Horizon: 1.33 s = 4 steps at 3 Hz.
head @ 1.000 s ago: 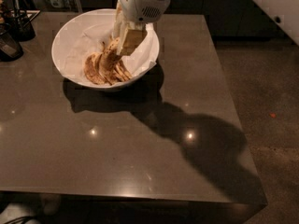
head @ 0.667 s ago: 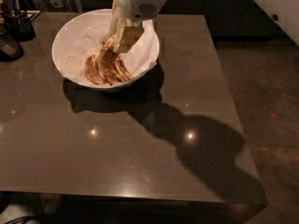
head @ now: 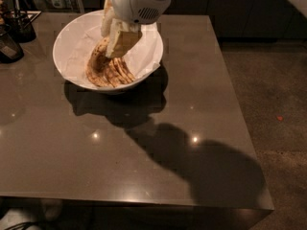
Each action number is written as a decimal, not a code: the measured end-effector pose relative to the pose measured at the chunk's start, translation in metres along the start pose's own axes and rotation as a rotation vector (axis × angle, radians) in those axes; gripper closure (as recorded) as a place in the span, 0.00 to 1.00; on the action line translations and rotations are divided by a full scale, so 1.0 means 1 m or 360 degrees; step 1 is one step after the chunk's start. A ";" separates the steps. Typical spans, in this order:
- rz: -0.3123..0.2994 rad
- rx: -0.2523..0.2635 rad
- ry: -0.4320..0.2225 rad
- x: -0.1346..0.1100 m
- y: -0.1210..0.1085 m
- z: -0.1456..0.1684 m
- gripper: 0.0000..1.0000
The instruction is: Pick banana from white bowl
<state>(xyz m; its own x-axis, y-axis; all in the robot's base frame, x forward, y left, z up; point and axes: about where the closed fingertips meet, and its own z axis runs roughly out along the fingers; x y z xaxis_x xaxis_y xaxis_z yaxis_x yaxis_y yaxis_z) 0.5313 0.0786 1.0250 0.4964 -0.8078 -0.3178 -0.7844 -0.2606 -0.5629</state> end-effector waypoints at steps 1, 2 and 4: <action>0.0000 0.0001 -0.0003 -0.001 0.001 0.000 1.00; 0.0001 0.0016 -0.0018 -0.017 0.010 -0.007 1.00; 0.0020 0.0145 -0.0040 -0.086 0.049 -0.044 1.00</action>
Offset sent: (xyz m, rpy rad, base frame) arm -0.0391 0.0157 0.0074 0.0287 -0.0040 0.0037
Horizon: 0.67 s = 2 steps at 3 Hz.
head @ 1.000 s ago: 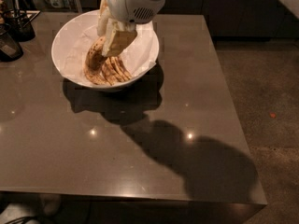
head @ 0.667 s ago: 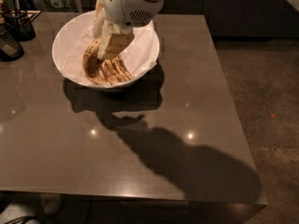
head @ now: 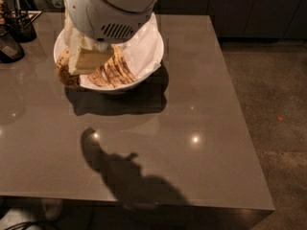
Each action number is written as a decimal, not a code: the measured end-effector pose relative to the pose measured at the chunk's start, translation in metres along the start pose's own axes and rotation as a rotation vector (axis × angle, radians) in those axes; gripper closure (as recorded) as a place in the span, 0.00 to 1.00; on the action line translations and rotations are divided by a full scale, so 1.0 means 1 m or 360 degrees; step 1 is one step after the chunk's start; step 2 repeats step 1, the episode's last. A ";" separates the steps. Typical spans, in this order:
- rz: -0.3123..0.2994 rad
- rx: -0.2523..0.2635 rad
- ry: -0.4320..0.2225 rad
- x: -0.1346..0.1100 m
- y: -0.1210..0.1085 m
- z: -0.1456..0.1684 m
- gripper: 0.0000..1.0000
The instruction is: Pick banana from white bowl
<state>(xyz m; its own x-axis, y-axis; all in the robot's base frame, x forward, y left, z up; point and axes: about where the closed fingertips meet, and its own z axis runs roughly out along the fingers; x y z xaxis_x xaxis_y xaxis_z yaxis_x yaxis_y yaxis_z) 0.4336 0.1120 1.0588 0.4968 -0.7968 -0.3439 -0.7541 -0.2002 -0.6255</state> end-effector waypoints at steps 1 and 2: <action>-0.0004 0.0008 -0.0001 -0.002 0.000 -0.003 1.00; -0.0004 0.0008 -0.0001 -0.002 0.000 -0.003 1.00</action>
Offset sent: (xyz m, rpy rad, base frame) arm 0.0000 0.0000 0.0000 0.0000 0.0000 0.0000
